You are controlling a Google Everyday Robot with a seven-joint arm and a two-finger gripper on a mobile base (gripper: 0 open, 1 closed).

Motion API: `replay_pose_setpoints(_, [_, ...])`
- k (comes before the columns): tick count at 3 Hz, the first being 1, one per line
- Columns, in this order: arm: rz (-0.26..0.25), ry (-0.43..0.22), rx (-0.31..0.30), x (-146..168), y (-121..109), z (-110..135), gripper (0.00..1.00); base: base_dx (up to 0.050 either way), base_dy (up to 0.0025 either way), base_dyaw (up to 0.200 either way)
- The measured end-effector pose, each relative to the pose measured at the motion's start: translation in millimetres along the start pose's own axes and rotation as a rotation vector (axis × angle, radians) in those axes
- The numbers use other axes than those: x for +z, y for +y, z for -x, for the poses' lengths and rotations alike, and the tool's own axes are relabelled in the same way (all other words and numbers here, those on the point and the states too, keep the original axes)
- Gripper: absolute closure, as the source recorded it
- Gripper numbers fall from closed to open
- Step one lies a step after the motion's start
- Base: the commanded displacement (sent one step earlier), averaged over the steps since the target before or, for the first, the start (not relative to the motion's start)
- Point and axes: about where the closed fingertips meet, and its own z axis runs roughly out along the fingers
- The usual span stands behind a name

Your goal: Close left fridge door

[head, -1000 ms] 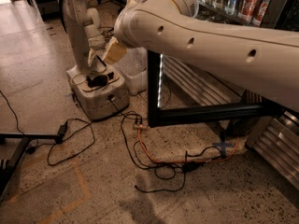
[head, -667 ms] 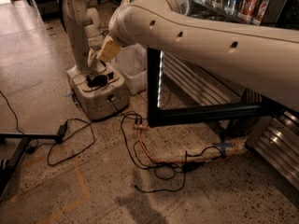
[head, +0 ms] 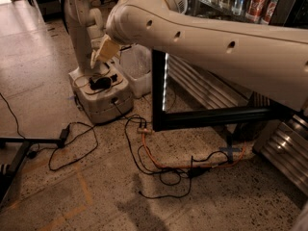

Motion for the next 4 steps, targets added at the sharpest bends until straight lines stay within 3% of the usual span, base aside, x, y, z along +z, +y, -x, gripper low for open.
replay_pose_setpoints(1, [0.024,0.020,-0.048,32.7,7.4,13.0,0.00,0.000,0.00000,0.000])
replay_pose_setpoints(2, [0.025,0.021,-0.048,33.1,7.8,13.3,0.00,0.000,0.00000,0.000])
replay_pose_setpoints(4, [0.034,0.072,0.002,51.4,6.7,2.4,0.00,0.000,0.00000,0.000])
